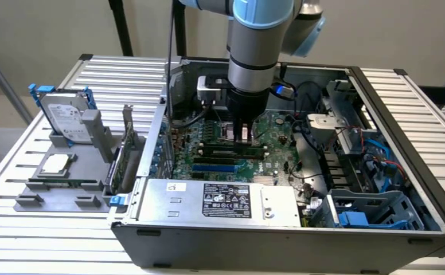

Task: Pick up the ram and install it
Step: 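Insert the ram into the slot, then press down the ram until it locks into place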

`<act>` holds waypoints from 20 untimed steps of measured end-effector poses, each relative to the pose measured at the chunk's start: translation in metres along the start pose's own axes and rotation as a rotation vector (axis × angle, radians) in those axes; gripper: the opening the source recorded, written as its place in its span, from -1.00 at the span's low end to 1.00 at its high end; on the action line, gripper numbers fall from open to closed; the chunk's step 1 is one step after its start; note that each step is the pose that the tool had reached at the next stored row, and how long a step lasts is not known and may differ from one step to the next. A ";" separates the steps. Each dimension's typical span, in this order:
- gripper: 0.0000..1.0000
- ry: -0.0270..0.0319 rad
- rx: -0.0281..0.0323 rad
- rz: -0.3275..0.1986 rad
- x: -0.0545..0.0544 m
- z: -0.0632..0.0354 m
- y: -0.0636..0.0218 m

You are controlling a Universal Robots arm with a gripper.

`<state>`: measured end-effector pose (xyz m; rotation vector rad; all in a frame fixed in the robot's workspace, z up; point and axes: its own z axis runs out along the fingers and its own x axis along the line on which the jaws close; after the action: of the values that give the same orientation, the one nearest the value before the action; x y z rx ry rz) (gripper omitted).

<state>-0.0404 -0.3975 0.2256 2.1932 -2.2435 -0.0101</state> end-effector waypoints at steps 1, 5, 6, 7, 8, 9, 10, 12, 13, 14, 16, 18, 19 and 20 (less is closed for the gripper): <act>-0.57 0.0001 0.0000 0.000 0.000 -0.0028 0.0000; -0.57 0.0001 -0.0001 0.000 0.000 -0.0209 0.0005; -0.57 0.0002 -0.0002 0.000 0.000 -0.0245 0.0013; -0.57 0.0001 -0.0002 0.000 0.000 -0.0265 0.0025; -0.57 0.0000 -0.0002 0.000 0.000 -0.0274 0.0035; -0.61 -0.0002 -0.0001 0.000 0.000 -0.0274 0.0040; -0.61 -0.0002 -0.0001 0.000 0.000 -0.0274 0.0040; -0.79 -0.0005 -0.0001 0.000 0.000 -0.0274 0.0040; -0.79 -0.0005 -0.0001 0.000 0.000 -0.0274 0.0040; -0.79 -0.0004 -0.0001 0.000 0.000 -0.0274 0.0040; -0.79 -0.0004 -0.0002 0.000 0.000 -0.0275 0.0040; -0.79 -0.0005 -0.0002 0.000 0.000 -0.0274 0.0040; -0.79 -0.0004 -0.0002 0.000 0.000 -0.0275 0.0040; -0.79 -0.0004 -0.0001 0.000 0.000 -0.0275 0.0040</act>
<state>-0.0442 -0.3978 0.2531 2.1937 -2.2433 -0.0107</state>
